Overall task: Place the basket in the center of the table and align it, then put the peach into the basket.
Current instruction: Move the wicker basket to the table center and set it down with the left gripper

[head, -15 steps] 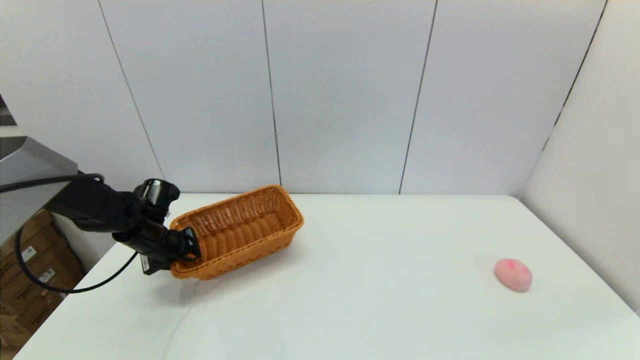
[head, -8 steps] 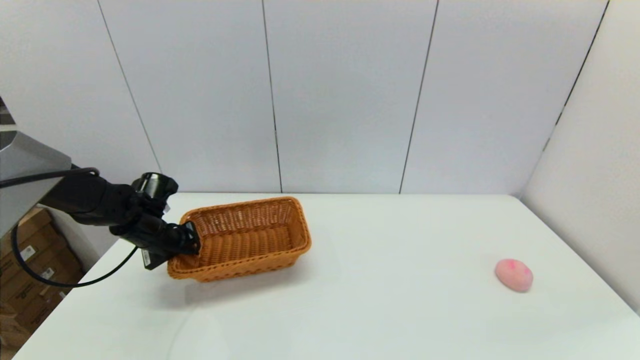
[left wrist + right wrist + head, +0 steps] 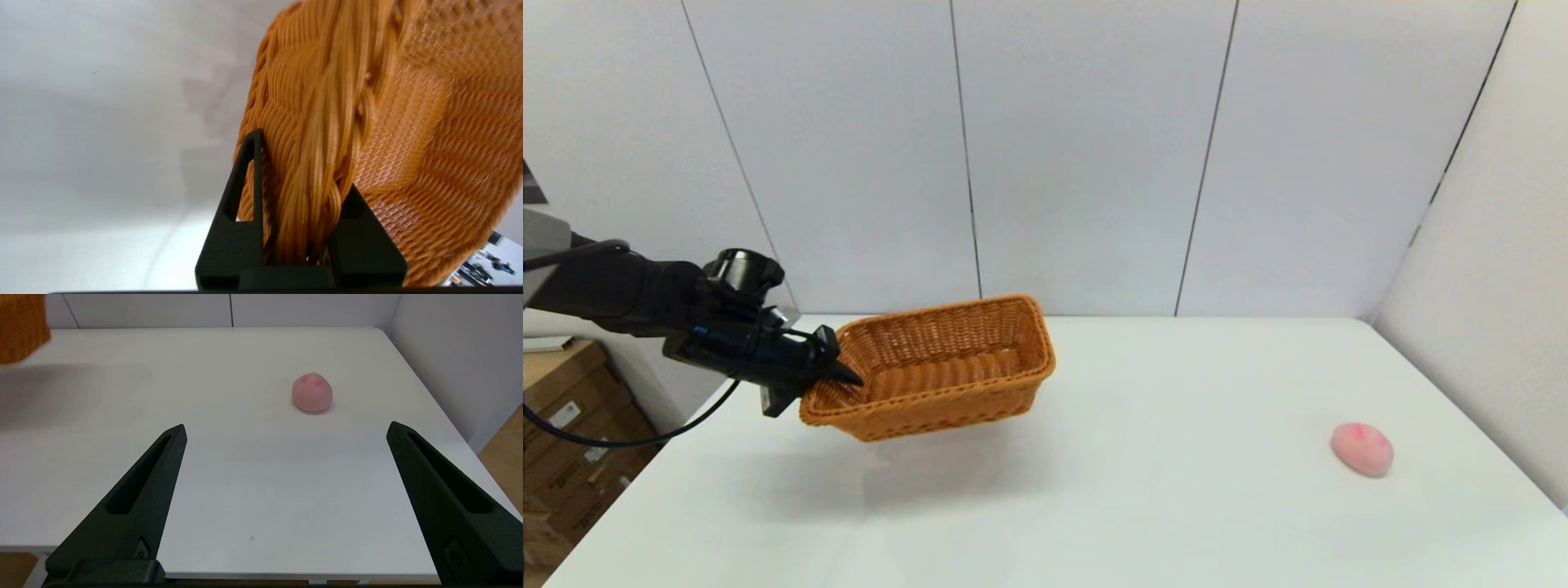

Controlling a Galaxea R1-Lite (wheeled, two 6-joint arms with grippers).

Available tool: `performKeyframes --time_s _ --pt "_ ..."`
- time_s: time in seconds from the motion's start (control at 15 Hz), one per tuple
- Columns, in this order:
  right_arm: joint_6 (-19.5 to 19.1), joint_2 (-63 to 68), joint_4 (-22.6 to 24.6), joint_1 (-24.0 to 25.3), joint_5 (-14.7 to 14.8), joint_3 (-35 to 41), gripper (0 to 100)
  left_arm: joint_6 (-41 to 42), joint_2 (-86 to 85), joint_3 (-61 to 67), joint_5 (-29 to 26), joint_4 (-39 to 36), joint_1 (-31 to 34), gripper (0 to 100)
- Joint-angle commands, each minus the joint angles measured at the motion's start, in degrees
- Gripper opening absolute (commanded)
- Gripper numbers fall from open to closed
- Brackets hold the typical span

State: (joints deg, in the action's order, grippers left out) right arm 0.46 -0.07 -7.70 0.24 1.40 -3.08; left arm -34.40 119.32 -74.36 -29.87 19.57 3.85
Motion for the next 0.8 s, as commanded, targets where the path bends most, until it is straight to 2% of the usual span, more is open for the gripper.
performKeyframes --time_s 0.07,0.27,0.47,0.67,0.8 --pt "-0.20 0.07 -0.03 0.02 0.00 0.01 100 -0.58 -1.11 -0.61 -0.37 2.14 -5.26 0" --pt "-0.20 0.07 -0.03 0.02 0.00 0.01 100 -2.25 -0.23 -1.57 0.69 2.14 -12.90 0" --pt "-0.20 0.07 -0.03 0.02 0.00 0.01 100 -2.69 1.35 -3.24 5.26 2.14 -19.94 0" --pt "-0.20 0.07 -0.03 0.02 0.00 0.01 100 -1.46 2.41 -3.24 6.40 2.41 -23.72 0" --pt "-0.20 0.07 -0.03 0.02 0.00 0.01 100 2.59 2.67 -3.24 6.58 4.52 -24.42 0"
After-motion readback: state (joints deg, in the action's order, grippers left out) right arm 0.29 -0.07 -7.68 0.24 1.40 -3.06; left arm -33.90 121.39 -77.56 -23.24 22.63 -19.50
